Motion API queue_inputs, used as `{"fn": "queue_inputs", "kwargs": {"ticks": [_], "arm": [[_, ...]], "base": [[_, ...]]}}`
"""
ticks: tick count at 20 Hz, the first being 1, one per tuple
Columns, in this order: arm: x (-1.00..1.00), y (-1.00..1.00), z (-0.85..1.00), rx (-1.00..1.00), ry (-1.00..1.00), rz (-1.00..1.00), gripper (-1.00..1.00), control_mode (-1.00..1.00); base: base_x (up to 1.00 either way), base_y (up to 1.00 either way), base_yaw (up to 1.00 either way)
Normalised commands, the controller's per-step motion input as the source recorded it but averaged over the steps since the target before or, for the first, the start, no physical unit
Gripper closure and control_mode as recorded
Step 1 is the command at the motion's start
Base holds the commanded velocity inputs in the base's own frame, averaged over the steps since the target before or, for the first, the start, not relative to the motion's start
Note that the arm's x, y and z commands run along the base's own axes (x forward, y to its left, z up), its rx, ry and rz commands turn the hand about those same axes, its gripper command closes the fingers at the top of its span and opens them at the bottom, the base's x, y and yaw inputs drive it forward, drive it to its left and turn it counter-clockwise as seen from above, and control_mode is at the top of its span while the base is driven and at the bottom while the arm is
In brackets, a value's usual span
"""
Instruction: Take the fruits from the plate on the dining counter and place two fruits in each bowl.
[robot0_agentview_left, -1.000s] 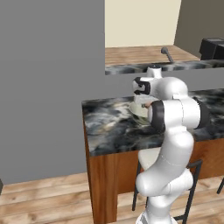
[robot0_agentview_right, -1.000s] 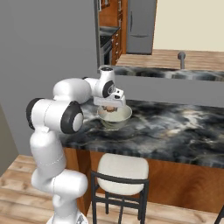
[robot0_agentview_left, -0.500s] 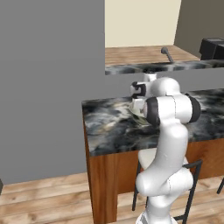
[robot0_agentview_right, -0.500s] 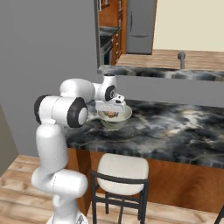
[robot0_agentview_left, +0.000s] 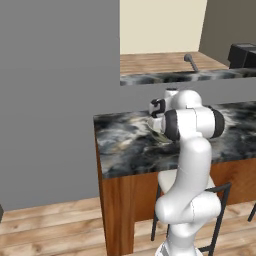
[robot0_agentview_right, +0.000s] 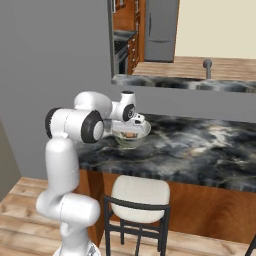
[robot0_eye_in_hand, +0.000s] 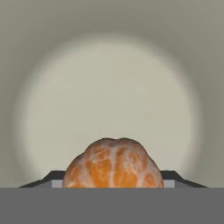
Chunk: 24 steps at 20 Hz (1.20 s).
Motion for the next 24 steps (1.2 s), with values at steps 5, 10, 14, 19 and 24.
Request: {"fn": "queue_inputs", "kwargs": {"ticks": [5, 10, 14, 19, 24], "arm": [[0.02, -0.10, -0.26, 0.00, 0.00, 0.00, 1.00, -1.00], [0.00, 0.00, 0.00, 0.00, 0.01, 0.00, -1.00, -1.00], [0.00, 0.00, 0.02, 0.00, 0.00, 0.00, -1.00, -1.00], [-0.01, 0.00, 0.28, 0.00, -0.01, 0.00, -1.00, -1.00], [-0.02, 0.00, 0.19, 0.00, -0.09, 0.00, -1.00, -1.00]], "base": [[0.00, 0.00, 0.00], [0.00, 0.00, 0.00], [0.00, 0.00, 0.00], [0.00, 0.00, 0.00], [0.00, 0.00, 0.00]]}}
